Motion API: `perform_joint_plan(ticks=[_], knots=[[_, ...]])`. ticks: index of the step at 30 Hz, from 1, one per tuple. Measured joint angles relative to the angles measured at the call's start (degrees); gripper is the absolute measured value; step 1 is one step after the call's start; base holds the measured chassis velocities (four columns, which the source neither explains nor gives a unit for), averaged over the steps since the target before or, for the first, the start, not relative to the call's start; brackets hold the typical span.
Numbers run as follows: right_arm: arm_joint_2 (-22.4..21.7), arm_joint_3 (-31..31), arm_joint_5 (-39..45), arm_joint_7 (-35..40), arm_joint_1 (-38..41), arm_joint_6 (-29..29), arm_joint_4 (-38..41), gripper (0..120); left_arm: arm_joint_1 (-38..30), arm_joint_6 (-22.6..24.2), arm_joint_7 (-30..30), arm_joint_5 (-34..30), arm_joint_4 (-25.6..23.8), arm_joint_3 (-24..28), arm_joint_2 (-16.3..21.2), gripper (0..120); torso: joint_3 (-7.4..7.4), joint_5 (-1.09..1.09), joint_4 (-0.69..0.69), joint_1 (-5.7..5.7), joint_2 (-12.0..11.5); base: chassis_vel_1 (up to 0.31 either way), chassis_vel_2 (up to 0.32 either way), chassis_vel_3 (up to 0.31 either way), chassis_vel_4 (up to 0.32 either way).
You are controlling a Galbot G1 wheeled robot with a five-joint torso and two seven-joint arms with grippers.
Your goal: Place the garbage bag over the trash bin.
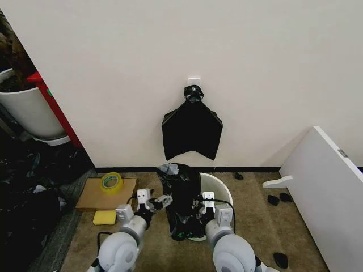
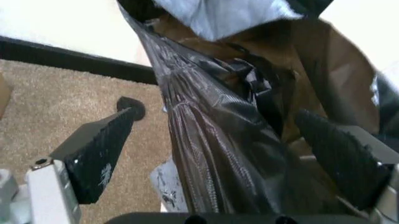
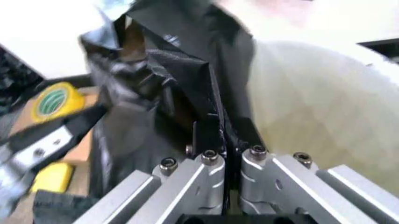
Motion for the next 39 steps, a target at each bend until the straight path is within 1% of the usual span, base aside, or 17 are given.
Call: perform_joint_plan(ticks=[6,11,15,20,22,24,26,30,33,37,39], knots=[[0.15,2.42,0.52,0.82,-0.57,0.68,0.31,0,0.9,-0.77,0.32,1.49,-0.42,-0.42,-0.05,100,0.0,0.0,0.0,0.0,0.0,0.0,0.0,0.0,0.0],[0.17,2.66,-0.37,1.29,-1.53,1.39,0.0,0,1.32,-0.75,0.19,1.45,-1.54,-0.74,-0.29,100,0.0,0.0,0.0,0.0,0.0,0.0,0.0,0.0,0.0],[0.47,2.62,-2.39,3.1,-2.88,3.51,-0.93,0,2.09,0.21,-1.83,1.38,-2.79,-0.55,-1.29,100,0.0,0.0,0.0,0.0,0.0,0.0,0.0,0.0,0.0],[0.53,2.6,-2.55,3.41,-2.99,3.85,-1.1,0,2.16,0.39,-2.26,1.38,-2.88,-0.44,-1.49,100,0.0,0.01,0.0,0.0,0.0,0.0,0.0,0.0,0.0],[0.67,2.26,-2.54,4.19,-3.21,4.48,-1.41,0,2.3,1.54,-4.33,1.38,-3.14,-0.05,-2.64,100,0.0,0.0,0.0,0.0,0.0,0.0,0.0,0.0,0.0],[0.71,2.11,-2.43,4.26,-3.24,4.52,-1.41,0,2.31,1.92,-4.8,1.38,-3.19,0.07,-2.9,100,0.0,0.0,0.0,0.0,0.0,0.0,0.0,0.0,0.0],[1.01,1.72,-2.39,4.29,-3.56,4.55,-1.11,0,1.61,3.82,-6.67,1.29,-3.2,1.45,-3.72,100,0.0,0.0,0.0,0.0,0.0,0.0,0.0,0.0,0.0],[1.41,1.34,-2.5,4.29,-3.56,4.52,-0.88,0,0.4,5.64,-8.13,1.06,-2.69,3.4,-4.31,100,0.0,0.0,0.0,0.0,0.0,0.0,0.0,0.0,0.0],[1.58,0.81,-2.7,4.21,-3.44,4.15,-0.87,0,-2.66,9.79,-11.83,1.2,-1.18,6.81,-4.99,100,0.0,0.0,0.0,0.0,0.0,0.0,0.0,0.0,0.0],[1.64,0.53,-2.97,4.17,-3.47,3.88,-0.83,0,-4.2,11.13,-13.81,1.66,-0.01,8.33,-5.33,100,0.0,0.0,0.0,0.0,0.0,0.0,0.0,0.0,0.0],[1.67,0.29,-3.26,4.13,-3.53,3.61,-0.74,0,-5.6,11.59,-15.27,2.91,1.5,9.69,-5.73,100,0.0,0.0,0.0,0.0,0.0,0.0,0.0,0.0,0.0]])
